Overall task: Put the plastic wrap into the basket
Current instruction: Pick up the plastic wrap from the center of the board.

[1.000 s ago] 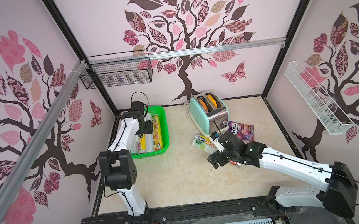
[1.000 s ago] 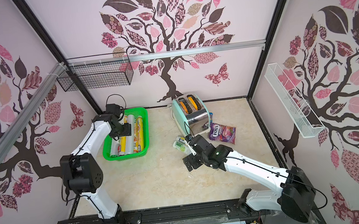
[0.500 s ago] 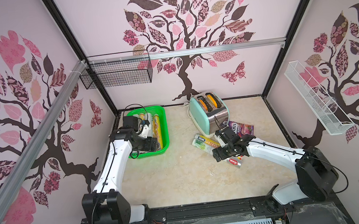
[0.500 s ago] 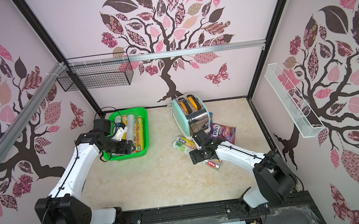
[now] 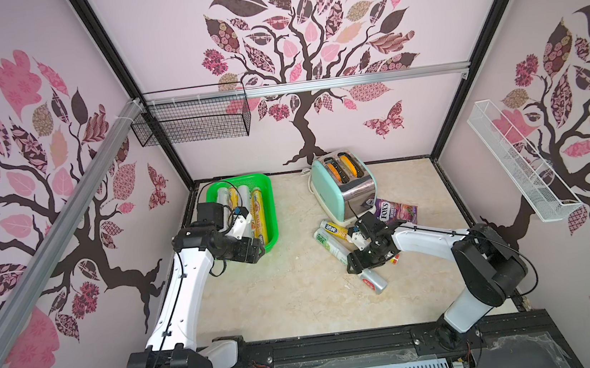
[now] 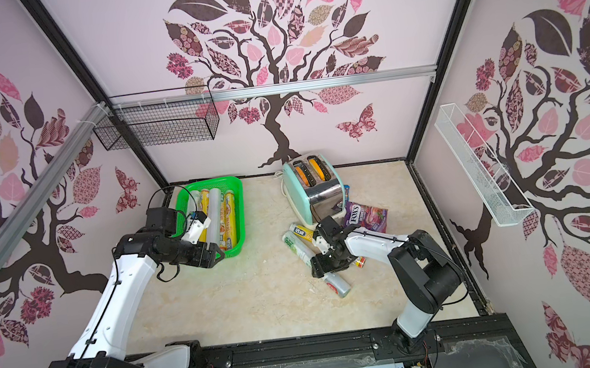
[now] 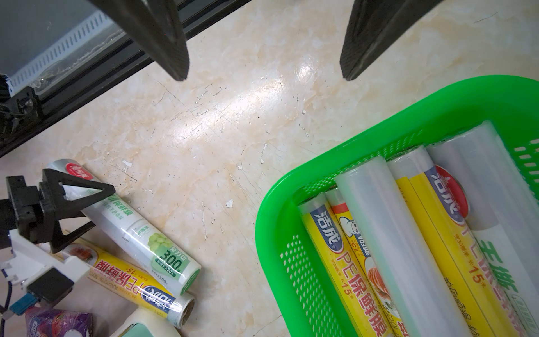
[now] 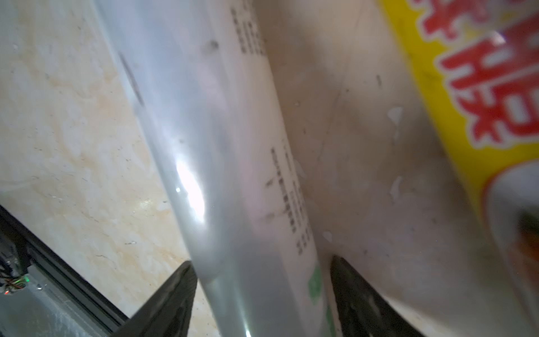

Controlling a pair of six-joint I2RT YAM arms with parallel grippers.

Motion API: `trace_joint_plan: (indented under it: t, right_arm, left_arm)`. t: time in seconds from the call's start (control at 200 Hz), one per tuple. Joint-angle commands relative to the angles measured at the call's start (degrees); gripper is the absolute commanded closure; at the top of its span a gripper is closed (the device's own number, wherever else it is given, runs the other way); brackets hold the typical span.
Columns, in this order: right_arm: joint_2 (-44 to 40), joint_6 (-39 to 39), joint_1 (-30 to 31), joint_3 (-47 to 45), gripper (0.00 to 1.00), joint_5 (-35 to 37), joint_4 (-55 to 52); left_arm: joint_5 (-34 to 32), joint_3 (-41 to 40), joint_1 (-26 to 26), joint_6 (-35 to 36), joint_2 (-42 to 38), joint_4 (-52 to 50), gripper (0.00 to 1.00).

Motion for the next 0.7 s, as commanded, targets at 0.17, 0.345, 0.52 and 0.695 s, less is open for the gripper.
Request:
trace_joint_plan:
  t: [0.17, 0.345, 0.52, 0.695]
  right_arm:
    - [6.28, -0.18, 5.56, 4.12, 0.36, -4.83, 0.27]
    - [3.68, 1.52, 8.32, 5.04, 0.46, -1.51, 1.38]
    - [-0.97, 4.58, 8.91, 2.89, 0.55, -1.85, 6.64]
    - [-9.04, 8.97, 9.22, -1.45, 0.59, -3.01, 14.39]
  left_arm:
    - [0.51, -0.58, 0.14, 1.31, -2.41, -0.87, 0.14]
    - [0.27, 0.24, 0.2, 1.02, -3.33, -1.08, 0.14]
    - [0.83, 1.22, 0.28, 0.53, -3.53, -1.06, 0.14]
    - [-0.22, 3.03, 0.26, -2.09, -3.31, 0.59, 0.14]
